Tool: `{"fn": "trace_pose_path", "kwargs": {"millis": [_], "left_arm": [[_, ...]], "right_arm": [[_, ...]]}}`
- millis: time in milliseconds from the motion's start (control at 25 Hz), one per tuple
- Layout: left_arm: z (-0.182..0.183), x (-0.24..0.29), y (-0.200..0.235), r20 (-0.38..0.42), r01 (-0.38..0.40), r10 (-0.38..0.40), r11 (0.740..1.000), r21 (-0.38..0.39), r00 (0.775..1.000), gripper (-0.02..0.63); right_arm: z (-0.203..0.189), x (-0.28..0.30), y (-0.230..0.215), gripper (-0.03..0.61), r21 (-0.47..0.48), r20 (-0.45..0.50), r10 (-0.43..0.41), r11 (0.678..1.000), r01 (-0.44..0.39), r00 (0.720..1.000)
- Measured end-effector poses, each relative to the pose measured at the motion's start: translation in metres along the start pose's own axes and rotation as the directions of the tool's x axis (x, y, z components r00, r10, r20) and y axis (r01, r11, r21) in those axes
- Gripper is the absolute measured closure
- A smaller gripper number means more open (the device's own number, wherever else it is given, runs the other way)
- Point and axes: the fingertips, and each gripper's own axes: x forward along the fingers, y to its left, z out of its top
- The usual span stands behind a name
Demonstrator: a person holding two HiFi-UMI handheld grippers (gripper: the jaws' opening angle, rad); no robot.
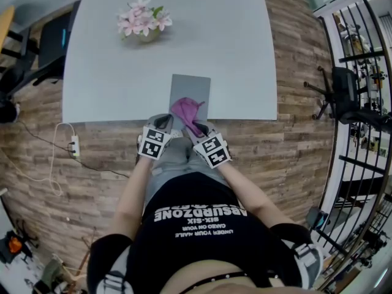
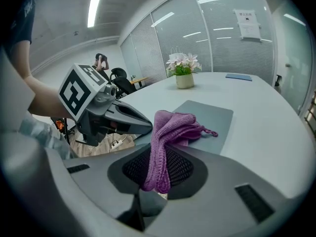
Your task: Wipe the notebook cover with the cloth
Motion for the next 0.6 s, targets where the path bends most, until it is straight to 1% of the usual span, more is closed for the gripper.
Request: {"fn": "trace_pose_path", "kwargs": {"millis": [120,240,480,600], "left_arm": [[0.000,-0.001,-0.001,-0.001,0.001,-0.001,1.000,-0.002,1.000,0.597],[0.001,0.000,0.000,0.001,0.005,-0.005,1.000,-0.003,1.000,0.597],[0.000,0.000,0.000,-0.003,0.007,-0.007,1.000,0.006,1.000,0.597],[0.000,-0.001,-0.001,-0.002,0.011,-0.011,1.000,0.009,1.000,0.597]], "right_arm": [[0.001,0.000,-0.001,0.495,-0.005,-0.002,-0.003,1.000,0.003,1.000],[0.003,0.000,-0.009,0.495,-0.011,0.000,-0.033,0.999,0.033,0.999],[0.009,0.004,-0.023,0.495,0.007,-0.003,-0.076,0.997,0.076,0.997],[0.015,0.003,-0.029,0.495,0.019,0.011,-0.101,0.995,0.101,0.995]]}}
